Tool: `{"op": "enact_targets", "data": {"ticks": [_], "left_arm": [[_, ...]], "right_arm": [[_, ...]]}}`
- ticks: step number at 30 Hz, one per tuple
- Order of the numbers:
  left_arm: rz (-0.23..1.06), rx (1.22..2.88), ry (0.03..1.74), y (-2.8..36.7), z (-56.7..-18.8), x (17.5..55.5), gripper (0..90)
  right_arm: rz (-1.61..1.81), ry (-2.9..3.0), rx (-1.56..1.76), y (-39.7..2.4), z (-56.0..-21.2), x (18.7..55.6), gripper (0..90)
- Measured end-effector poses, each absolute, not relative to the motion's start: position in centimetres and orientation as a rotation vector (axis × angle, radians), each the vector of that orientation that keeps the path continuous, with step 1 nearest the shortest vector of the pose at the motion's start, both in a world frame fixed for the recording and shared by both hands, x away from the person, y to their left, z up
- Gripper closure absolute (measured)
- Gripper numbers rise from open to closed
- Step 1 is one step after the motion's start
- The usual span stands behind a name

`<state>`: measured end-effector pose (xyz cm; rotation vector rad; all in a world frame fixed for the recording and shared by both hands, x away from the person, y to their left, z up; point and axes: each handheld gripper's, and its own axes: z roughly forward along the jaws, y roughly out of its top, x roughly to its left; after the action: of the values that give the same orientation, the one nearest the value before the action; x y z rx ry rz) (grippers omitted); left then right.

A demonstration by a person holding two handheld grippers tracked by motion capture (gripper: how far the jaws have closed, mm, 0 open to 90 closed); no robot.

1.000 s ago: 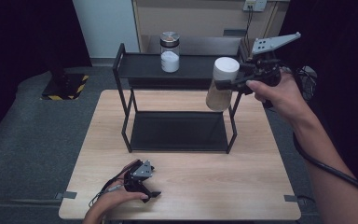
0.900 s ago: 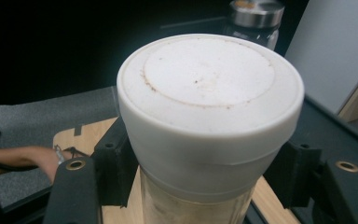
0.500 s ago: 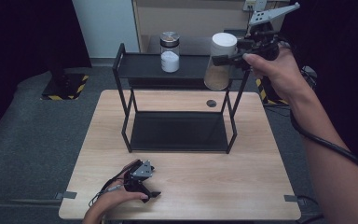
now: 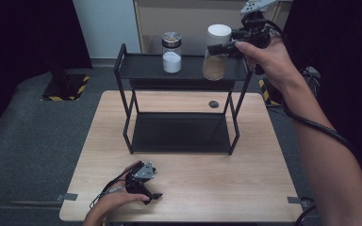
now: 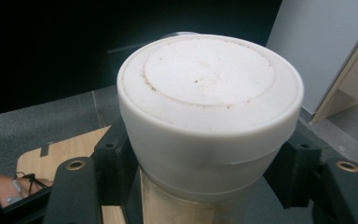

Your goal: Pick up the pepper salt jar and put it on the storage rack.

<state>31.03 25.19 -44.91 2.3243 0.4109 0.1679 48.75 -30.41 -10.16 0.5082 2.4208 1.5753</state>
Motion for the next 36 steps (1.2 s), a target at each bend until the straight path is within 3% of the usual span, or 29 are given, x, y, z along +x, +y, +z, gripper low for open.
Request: {"op": "enact_targets", "data": {"ticks": [18, 36], "left_arm": [[0.162, 2.325, 0.399, 25.3, -44.9, 31.2, 0.0], [0.161, 2.326, 0.396, 25.3, -44.9, 31.2, 0.0]], "right_arm": [[1.532, 2.421, 0.585, -28.6, -10.9, 51.8, 36.0], [1.537, 2.387, 0.579, -28.5, -12.0, 51.3, 35.8]]}}
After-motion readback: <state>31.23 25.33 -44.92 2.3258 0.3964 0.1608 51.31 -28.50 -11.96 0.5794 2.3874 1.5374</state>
